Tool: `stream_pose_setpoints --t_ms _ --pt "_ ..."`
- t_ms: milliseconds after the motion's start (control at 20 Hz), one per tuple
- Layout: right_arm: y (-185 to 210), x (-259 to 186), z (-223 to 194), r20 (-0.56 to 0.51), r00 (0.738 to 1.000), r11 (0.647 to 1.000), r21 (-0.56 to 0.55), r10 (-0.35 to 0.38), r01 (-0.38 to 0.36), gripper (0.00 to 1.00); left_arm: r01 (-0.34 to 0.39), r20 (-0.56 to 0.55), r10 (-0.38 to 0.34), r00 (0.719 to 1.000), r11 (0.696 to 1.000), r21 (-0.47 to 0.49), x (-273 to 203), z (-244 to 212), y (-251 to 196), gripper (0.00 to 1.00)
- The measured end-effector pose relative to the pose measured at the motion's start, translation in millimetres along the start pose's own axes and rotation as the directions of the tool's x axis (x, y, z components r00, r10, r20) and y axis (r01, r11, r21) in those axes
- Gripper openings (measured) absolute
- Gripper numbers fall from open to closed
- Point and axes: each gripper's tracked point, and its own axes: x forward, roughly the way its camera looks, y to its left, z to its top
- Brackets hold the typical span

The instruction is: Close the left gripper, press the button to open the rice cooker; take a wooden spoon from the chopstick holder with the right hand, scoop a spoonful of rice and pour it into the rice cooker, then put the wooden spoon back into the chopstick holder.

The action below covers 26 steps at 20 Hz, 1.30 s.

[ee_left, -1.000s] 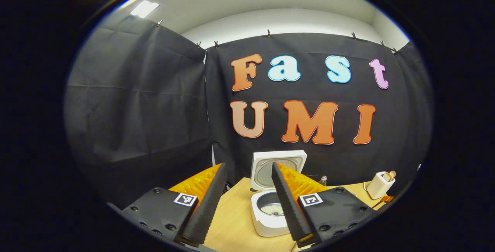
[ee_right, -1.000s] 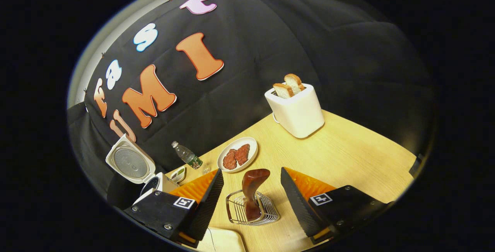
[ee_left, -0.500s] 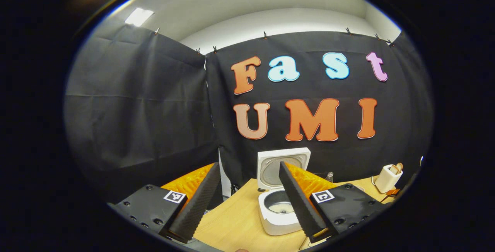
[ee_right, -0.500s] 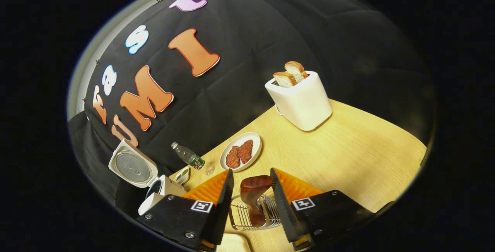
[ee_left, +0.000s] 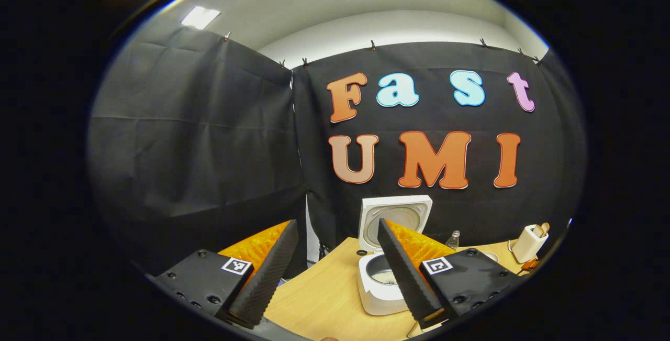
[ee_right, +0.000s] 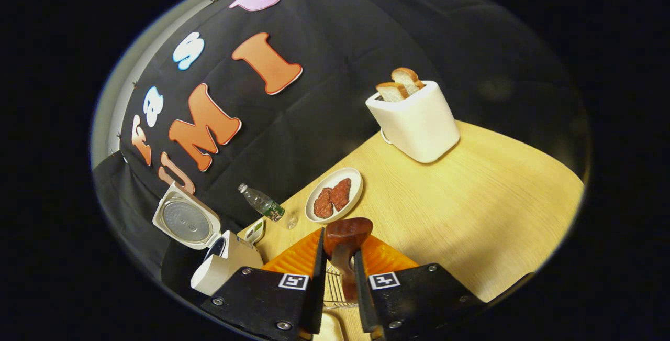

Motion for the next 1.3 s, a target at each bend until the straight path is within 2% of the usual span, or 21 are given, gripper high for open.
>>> stream_pose_setpoints --t_ms 50,250,450,800,1000,1300 --pt "-0.4 -2.9 0.1 -0.012 1.000 1.000 0.004 0.007 -0.007 0.26 0.008 -0.004 -0.008 1.000 1.000 -0.006 -0.3 -1.4 -2.2 1.00" --pt "0.9 1.4 0.5 -0.013 0.999 0.999 0.016 -0.047 0.047 0.19 0.031 -0.022 -0.031 0.999 0.999 0.022 5.5 -5.6 -7.0 1.00" --pt "21.4 -8.5 18.2 0.054 0.997 0.995 -0.079 -0.052 0.056 0.10 0.064 0.008 -0.064 0.998 0.998 0.010 12.5 5.2 -6.8 1.00" --pt "75.2 -66.2 54.8 0.190 0.981 0.968 -0.236 -0.045 0.090 0.10 0.141 0.000 -0.141 0.990 0.990 -0.028 33.1 5.8 11.8 1.00" --pt "110.2 -106.6 39.4 0.201 0.979 0.966 -0.247 -0.024 0.075 0.10 0.201 -0.027 -0.203 0.979 0.978 -0.053 53.0 -5.7 24.3 1.00" --pt "156.6 -144.3 -20.2 0.193 0.981 0.945 -0.320 -0.002 0.064 0.10 0.298 -0.029 -0.301 0.953 0.952 -0.076 75.3 -12.3 43.1 1.00"
